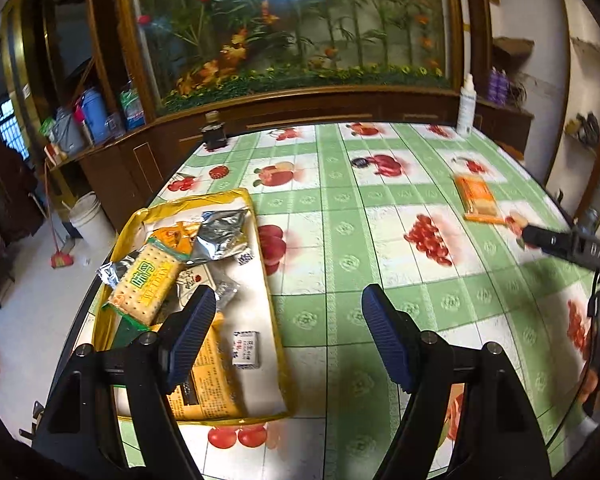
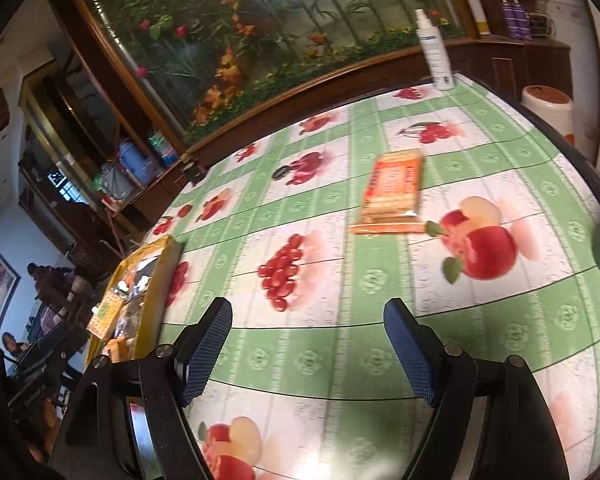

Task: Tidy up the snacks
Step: 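Withdraw both open tools up and away from the tray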

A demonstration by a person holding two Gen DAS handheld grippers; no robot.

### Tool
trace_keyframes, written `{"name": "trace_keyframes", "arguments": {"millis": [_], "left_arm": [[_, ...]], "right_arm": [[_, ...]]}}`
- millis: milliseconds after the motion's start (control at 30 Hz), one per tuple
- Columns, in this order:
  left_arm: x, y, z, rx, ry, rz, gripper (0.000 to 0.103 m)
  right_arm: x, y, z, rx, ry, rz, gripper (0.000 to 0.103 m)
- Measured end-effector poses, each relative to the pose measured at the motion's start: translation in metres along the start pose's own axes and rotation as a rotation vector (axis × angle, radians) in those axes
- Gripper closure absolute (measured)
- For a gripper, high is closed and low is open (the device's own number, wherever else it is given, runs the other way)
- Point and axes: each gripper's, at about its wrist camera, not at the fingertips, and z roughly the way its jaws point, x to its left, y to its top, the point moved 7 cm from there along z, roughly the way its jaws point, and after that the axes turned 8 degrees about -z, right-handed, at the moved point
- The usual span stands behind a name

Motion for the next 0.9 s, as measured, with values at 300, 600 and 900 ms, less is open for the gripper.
{"name": "trace_keyframes", "arguments": {"millis": [300,600,900], "left_arm": [[0.037,0.007,0.001,0.004,0.023,-0.074,0.027],[0.081,0.022,-0.010,-0.092,0.138,-0.158,0.027],[0.114,0.001,-0.003,-0.016,0.246,-0.226,0.027]], "right_arm": [[-0.022,0.037,0.004,-0.091,-0.070,0.026,0.018],[0.041,0.091,0.028,-0.203,0.274,0.094,0.017],[0.157,0.014,0.026,-0.025,0.292,-0.255,0.016]]}}
